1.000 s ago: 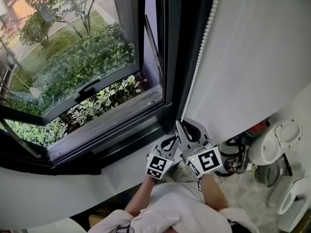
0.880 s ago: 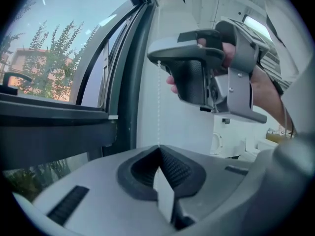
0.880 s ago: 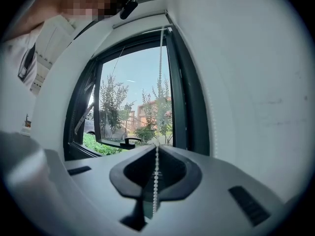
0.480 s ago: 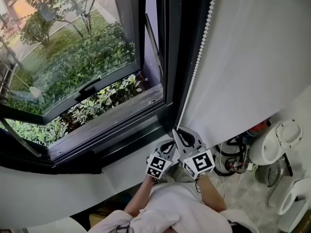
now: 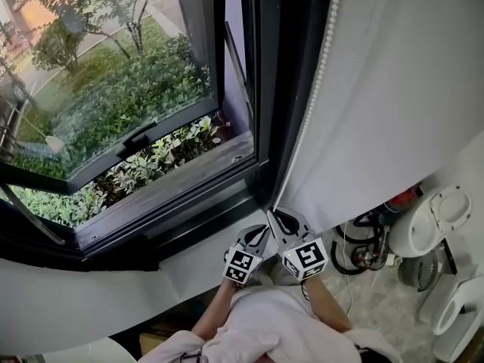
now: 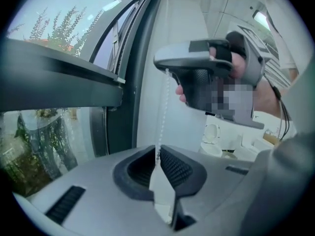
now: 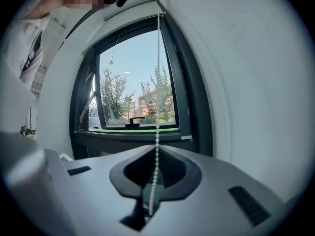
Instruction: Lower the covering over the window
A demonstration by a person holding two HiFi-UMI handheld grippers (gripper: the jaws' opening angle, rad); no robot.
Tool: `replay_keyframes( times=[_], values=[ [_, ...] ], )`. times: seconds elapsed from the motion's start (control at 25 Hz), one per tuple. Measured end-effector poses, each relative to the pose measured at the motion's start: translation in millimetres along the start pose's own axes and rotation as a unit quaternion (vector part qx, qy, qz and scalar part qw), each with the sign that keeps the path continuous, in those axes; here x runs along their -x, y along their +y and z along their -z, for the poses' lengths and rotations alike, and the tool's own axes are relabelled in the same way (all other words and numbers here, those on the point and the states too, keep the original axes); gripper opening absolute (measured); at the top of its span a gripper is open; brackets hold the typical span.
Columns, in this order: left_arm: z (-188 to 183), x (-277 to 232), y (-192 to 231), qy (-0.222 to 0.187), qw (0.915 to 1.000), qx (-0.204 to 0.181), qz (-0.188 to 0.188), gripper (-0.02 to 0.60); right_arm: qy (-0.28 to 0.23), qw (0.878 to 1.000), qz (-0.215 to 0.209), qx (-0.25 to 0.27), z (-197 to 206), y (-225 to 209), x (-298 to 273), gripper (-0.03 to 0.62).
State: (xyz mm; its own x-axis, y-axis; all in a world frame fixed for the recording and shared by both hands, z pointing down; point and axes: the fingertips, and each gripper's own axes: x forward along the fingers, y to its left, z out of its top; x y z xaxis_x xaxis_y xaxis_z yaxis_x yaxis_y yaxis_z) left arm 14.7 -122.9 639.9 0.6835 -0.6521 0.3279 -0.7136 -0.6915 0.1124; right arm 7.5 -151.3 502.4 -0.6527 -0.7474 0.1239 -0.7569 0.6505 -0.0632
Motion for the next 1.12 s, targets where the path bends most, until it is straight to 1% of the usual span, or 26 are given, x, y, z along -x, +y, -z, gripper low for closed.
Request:
replay_keyframes(
  times=[0.04, 0.08, 0.12, 0.16, 0.2, 0.4, 0.6, 0.72, 0.88, 1.12],
  values=[
    [-2.3, 3.4, 0.2, -0.003, 1.0000, -0.001, 0.000, 0.024, 0.002, 1.000, 0.000, 0.001, 2.0, -0.3, 0.0, 0.008],
    [-4.8, 6.8, 0.2, -0.006, 1.0000, -0.002, 0.001, 0.045, 0.005, 1.000, 0.000, 0.002, 4.6, -0.6, 0.0, 0.008],
    [-8.8, 10.7, -0.7, -0.007, 1.0000, -0.003, 0.004, 0.083, 0.008, 1.000, 0.000, 0.001, 8.0, -1.0, 0.3, 0.008],
    [-14.7, 15.2, -2.1, -0.010, 0.9999, -0.005, 0.008, 0.106, 0.012, 1.000, 0.001, 0.000, 12.0, -1.3, 0.8, 0.008],
    [-21.9, 20.0, -3.0, -0.013, 0.9998, -0.008, 0.011, 0.110, 0.016, 1.000, 0.001, -0.001, 16.0, -1.5, 1.3, 0.008],
    [-69.2, 42.0, -4.1, -0.054, 0.9981, -0.025, 0.013, 0.110, 0.027, 1.000, 0.001, -0.009, 31.8, -1.7, 4.2, 0.008],
    [-123.2, 59.2, -7.1, -0.100, 0.9937, -0.052, 0.006, 0.110, 0.022, 1.000, 0.003, -0.011, 32.6, -2.8, 6.4, 0.008],
    [-159.4, 67.1, -13.0, -0.130, 0.9889, -0.070, 0.013, 0.110, 0.023, 1.000, 0.004, -0.008, 32.0, -3.6, 7.7, 0.008],
    [-212.0, 71.2, -21.4, -0.172, 0.9802, -0.094, 0.028, 0.110, 0.024, 1.000, 0.006, -0.007, 30.6, -3.4, 8.8, 0.008],
    [-264.1, 66.7, -22.2, -0.203, 0.9699, -0.131, 0.029, 0.110, 0.027, 1.000, 0.004, 0.000, 29.5, 0.5, 10.3, 0.008]
  ],
)
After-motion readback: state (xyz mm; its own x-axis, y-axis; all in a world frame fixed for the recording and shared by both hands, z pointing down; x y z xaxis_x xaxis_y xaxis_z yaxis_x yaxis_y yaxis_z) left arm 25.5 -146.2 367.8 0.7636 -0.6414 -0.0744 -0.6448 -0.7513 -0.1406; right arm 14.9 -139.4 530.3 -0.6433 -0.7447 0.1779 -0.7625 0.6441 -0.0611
